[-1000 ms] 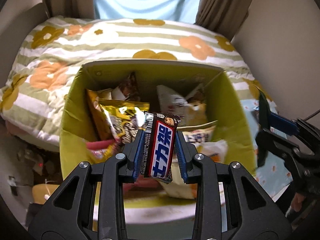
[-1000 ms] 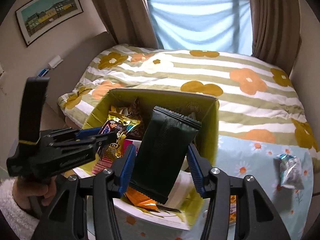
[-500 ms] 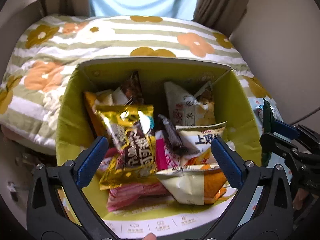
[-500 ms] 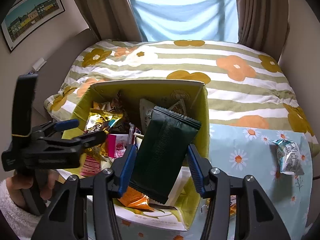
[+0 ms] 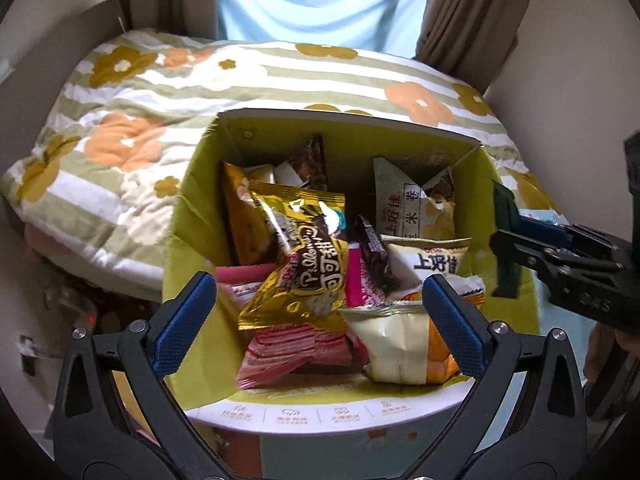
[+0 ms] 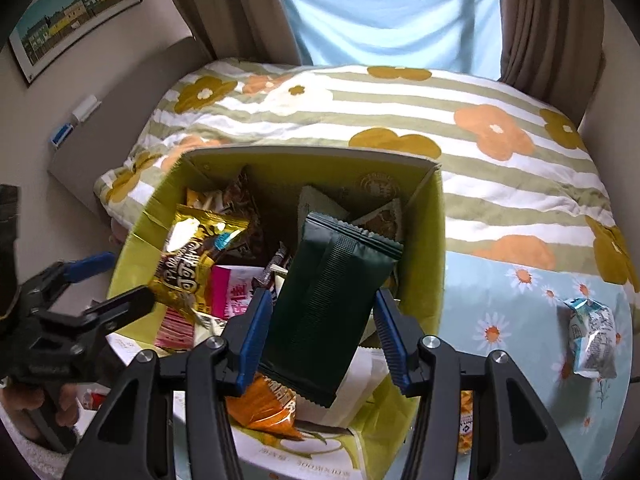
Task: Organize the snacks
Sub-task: 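Open the left tool over the box while the right tool releases the green pack, then move the left tool to the waffle while the right tool moves to the white-blue chip bag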
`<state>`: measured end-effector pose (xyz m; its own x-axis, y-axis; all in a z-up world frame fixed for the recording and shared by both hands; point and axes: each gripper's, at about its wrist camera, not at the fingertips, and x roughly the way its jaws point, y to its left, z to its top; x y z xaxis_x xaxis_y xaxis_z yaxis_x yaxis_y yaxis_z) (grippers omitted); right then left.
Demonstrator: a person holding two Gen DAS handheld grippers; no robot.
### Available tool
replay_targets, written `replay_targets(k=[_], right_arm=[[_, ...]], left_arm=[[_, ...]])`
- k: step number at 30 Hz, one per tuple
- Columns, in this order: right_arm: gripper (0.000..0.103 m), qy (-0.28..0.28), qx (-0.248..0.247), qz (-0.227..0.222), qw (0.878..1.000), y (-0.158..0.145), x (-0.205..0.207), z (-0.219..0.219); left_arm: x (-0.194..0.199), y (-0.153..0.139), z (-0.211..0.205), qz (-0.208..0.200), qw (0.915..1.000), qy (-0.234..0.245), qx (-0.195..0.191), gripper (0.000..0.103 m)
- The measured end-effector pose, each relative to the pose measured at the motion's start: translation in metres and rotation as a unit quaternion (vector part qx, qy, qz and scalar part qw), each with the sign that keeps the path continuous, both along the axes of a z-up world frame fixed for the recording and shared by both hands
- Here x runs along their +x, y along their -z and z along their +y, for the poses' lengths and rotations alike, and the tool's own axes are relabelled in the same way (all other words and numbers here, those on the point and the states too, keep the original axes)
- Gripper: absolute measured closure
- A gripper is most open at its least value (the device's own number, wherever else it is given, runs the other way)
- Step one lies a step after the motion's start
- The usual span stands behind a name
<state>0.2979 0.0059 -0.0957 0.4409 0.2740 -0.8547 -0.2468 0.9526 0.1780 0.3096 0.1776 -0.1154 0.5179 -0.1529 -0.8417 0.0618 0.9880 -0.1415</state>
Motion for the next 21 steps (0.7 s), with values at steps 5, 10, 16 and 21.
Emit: replay_targets(k=[5,10,16,21], right_arm=[[0.000,0.005,0.015,-0.011,1.000,0.006,-0.008,-0.003],[0.000,0.008,0.000,0.008,1.000,0.008,-0.027,-0.005],[0.000,0.027,0.015,-0.005,1.000,-0.008,-0.045,-0.014],[0.000,0.063,0.005,-0.024,0.998,-0.026,-0.057,-0.036]], left_arm=[[-0.013,-0.001,0.007,-0.003,0.9999,-0.014,-0.003,0.001],[-0.021,0.003,0.013,0.007,0.9995,-0.025,-0.020,0.001],[-0.027,-0.005,0.003,-0.005,0.9998,-0.012,-0.012,0.001],[-0.025,-0.012,-0.014,-0.012,0.9996,0.014,-0.022,0.001]])
